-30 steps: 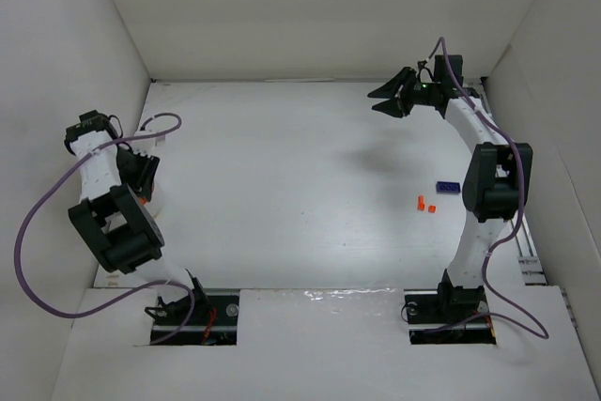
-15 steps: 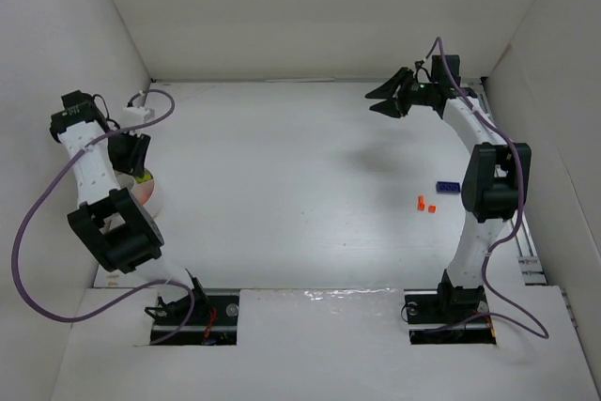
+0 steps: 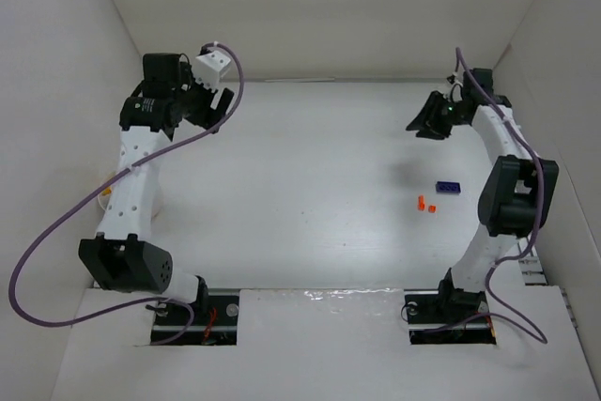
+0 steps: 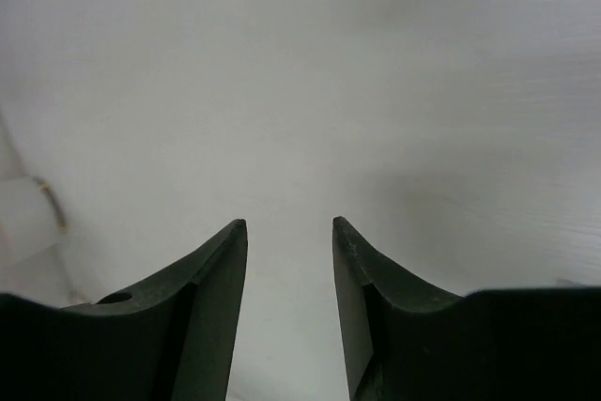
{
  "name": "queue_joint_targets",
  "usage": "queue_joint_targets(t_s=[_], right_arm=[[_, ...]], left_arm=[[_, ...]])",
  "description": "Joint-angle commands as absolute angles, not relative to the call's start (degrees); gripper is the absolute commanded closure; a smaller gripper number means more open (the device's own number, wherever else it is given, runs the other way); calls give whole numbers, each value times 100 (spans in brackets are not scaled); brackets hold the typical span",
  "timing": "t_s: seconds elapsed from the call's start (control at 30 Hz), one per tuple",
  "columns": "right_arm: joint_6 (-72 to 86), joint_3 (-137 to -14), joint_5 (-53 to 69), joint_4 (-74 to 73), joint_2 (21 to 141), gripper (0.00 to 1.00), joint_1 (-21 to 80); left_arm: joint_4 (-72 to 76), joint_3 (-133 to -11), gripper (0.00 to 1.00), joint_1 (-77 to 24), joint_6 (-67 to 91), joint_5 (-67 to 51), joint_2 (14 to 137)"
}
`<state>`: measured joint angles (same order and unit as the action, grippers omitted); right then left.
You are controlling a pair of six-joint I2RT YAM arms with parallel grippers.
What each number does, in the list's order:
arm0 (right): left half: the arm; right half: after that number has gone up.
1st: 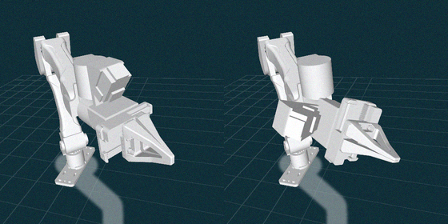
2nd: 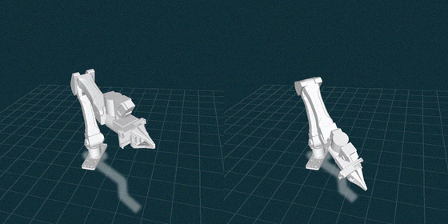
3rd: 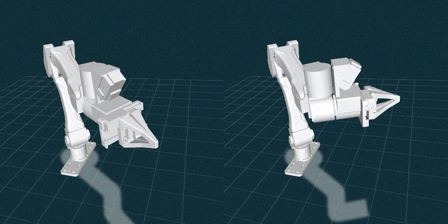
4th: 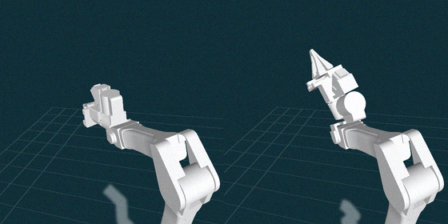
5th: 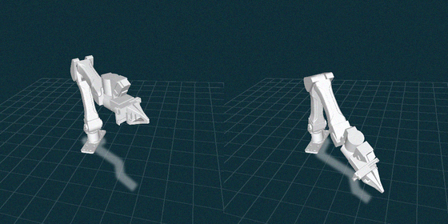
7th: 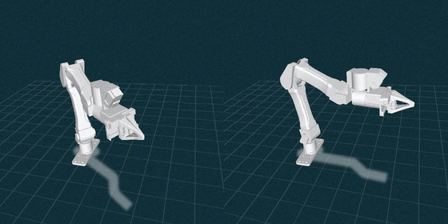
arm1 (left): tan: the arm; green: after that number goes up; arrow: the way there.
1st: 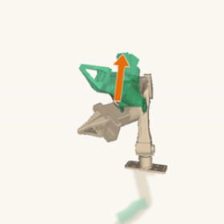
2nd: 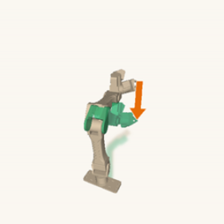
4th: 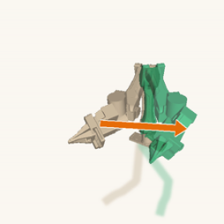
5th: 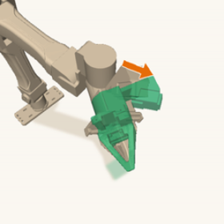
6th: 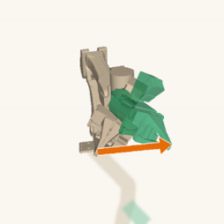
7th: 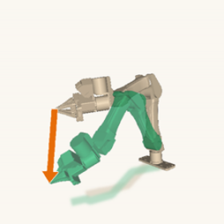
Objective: Sort the legos into containers by color
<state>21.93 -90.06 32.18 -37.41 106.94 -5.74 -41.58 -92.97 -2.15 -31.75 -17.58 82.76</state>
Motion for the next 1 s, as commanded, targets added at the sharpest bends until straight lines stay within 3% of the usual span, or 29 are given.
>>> queue_joint_targets(t_s=[0.0, 0.17, 0.47, 0.77, 0.97], right_arm=[[514, -8537, 2330, -4430, 9961, 53, -1141], [-1334, -7867, 1970, -5042, 9439, 53, -1590], [-4583, -6646, 2021, -5950, 8570, 57, -1810], [-7301, -6021, 2249, -6021, 8438, 57, -1811], [-8155, -6205, 2197, -6178, 9043, 49, -1512]], left_arm=[[-3551, -9193, 24, -386, -2584, -1836, 8366], [-3647, -9404, 6, -737, -2584, -2688, 8788], [-2277, -8341, 6, -896, -2373, -3286, 8412], [-2268, -8341, 7, -896, -2320, -3779, 8578], [-2268, -8394, 7, -896, -2320, -3779, 8692]])
